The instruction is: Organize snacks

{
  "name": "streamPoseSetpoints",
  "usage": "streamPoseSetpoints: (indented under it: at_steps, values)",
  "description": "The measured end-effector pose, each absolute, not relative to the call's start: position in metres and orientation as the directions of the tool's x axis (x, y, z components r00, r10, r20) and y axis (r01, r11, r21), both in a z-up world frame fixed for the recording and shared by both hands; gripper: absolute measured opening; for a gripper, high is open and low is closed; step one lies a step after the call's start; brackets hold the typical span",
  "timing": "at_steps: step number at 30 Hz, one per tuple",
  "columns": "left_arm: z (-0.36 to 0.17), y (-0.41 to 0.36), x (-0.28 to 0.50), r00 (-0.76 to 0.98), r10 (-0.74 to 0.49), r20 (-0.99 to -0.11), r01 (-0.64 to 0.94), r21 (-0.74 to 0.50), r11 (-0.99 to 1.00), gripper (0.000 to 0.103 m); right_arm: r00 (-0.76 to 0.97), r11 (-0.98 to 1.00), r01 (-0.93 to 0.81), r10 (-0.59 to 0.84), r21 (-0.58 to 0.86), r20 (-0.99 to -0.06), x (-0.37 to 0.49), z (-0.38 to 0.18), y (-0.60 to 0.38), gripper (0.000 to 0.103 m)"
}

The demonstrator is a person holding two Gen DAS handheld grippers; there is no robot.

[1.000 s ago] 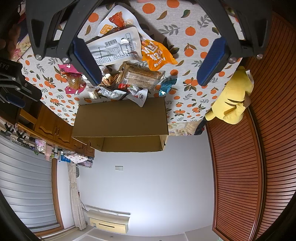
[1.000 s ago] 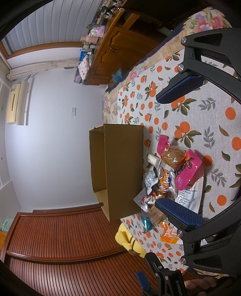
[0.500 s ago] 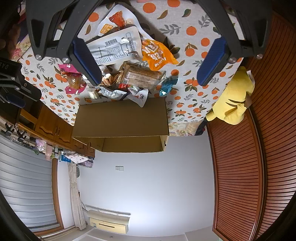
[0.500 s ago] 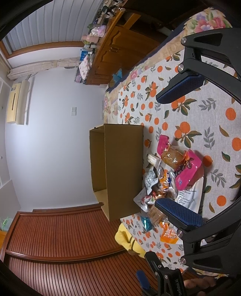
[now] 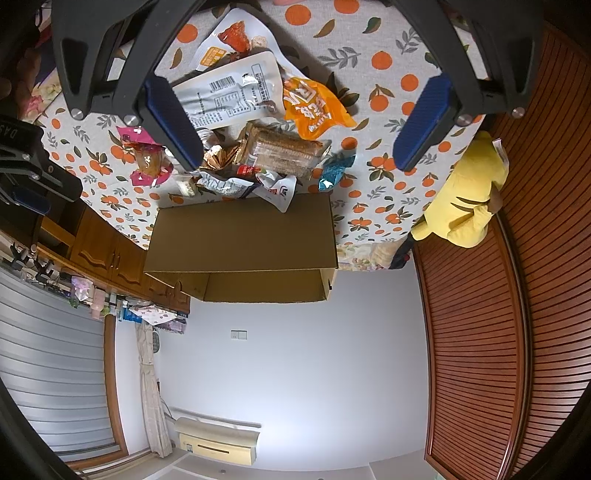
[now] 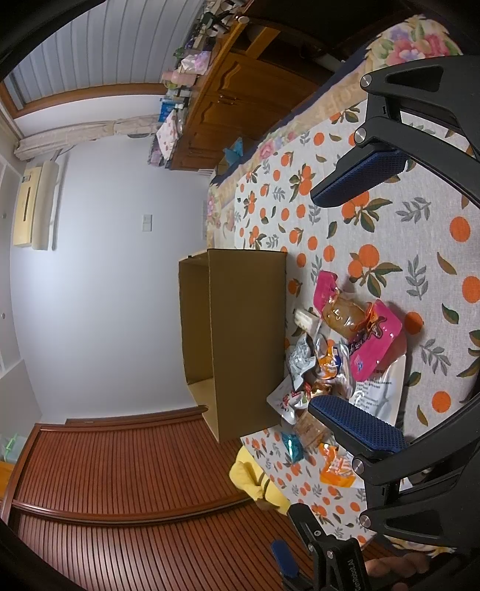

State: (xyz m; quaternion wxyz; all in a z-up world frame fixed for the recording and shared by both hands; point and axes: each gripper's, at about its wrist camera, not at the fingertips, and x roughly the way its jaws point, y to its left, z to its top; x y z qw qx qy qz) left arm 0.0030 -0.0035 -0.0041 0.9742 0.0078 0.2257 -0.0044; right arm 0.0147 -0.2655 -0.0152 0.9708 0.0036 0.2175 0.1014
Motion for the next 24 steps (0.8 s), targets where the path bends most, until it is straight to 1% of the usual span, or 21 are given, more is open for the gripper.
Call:
streamPoseSetpoints:
  at_steps: [14, 24]
  values:
    - [-0.007, -0.003, 0.005, 0.887, -0.016, -0.462, 0.023, 0.009, 1.000, 0.103, 0.880, 0.979, -0.199, 0.201, 0.050, -0.429, 0.016, -0.018, -0.266, 0.103]
    - [-0.030, 0.005, 0.014, 0.846, -0.017, -0.533, 0.024, 0.007, 1.000, 0.103, 0.858, 0.975, -0.216, 0.212, 0.046, -0.467, 0.025, -0.030, -0.265, 0.103]
